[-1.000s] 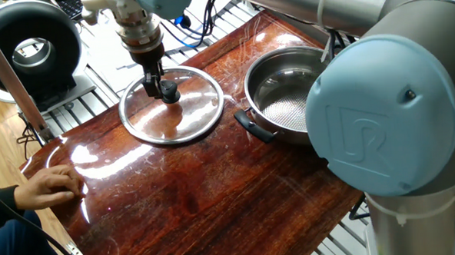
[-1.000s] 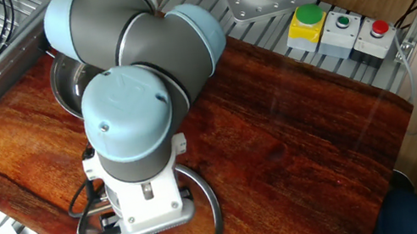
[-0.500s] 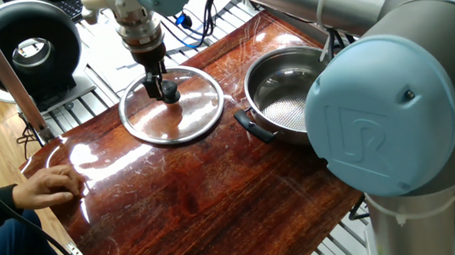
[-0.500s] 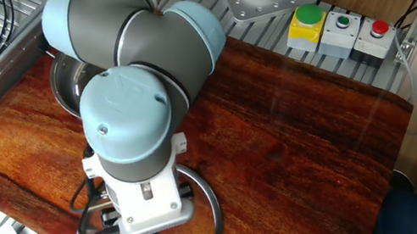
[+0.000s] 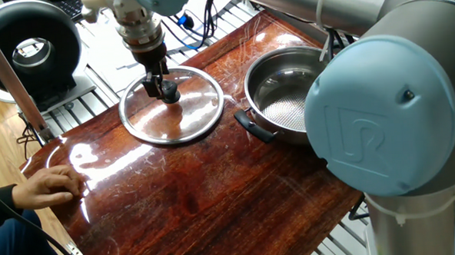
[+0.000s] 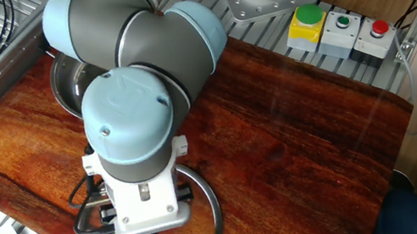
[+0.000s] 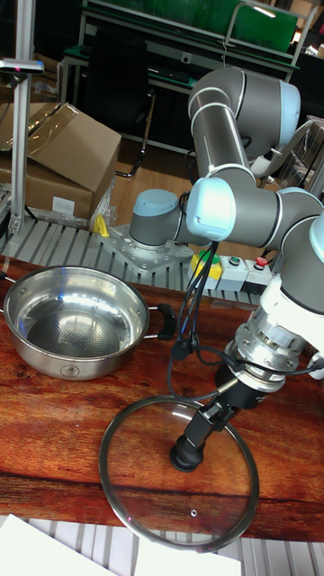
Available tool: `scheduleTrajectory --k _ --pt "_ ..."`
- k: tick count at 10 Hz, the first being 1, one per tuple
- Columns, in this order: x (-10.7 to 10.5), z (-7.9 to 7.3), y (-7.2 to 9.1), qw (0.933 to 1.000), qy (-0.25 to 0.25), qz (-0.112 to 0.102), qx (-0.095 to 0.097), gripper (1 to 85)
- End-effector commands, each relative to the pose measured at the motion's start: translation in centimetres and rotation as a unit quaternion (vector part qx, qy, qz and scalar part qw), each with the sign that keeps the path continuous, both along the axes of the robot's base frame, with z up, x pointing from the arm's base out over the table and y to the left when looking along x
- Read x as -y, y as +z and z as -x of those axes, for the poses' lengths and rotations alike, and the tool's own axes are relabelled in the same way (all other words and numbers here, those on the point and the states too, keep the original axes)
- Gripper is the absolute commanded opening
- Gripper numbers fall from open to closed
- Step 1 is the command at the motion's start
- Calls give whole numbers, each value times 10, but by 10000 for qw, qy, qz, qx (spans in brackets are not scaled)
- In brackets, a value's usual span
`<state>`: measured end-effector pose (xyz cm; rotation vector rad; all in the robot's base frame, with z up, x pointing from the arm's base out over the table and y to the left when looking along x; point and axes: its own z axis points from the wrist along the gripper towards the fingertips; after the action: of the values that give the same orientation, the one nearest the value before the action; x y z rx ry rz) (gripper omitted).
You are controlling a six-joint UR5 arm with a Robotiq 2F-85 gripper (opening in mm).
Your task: Cover the pot with the lid
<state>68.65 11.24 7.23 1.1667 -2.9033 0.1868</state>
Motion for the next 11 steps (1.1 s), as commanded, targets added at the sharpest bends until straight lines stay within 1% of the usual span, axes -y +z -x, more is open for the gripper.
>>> scheduleTrajectory --k 1,3,4,6,9,11 --pt "4 -1 -6 9994 -155 -310 -84 727" --pt "17 -10 -15 9996 -10 -290 -13 740" --pt "20 -10 -18 9996 -2 -282 -13 740" --pt "16 -7 -24 9991 51 -410 -25 757" --pt "19 -11 -28 9993 100 -370 9 760" --pt "17 -11 -29 9990 207 -403 1 737"
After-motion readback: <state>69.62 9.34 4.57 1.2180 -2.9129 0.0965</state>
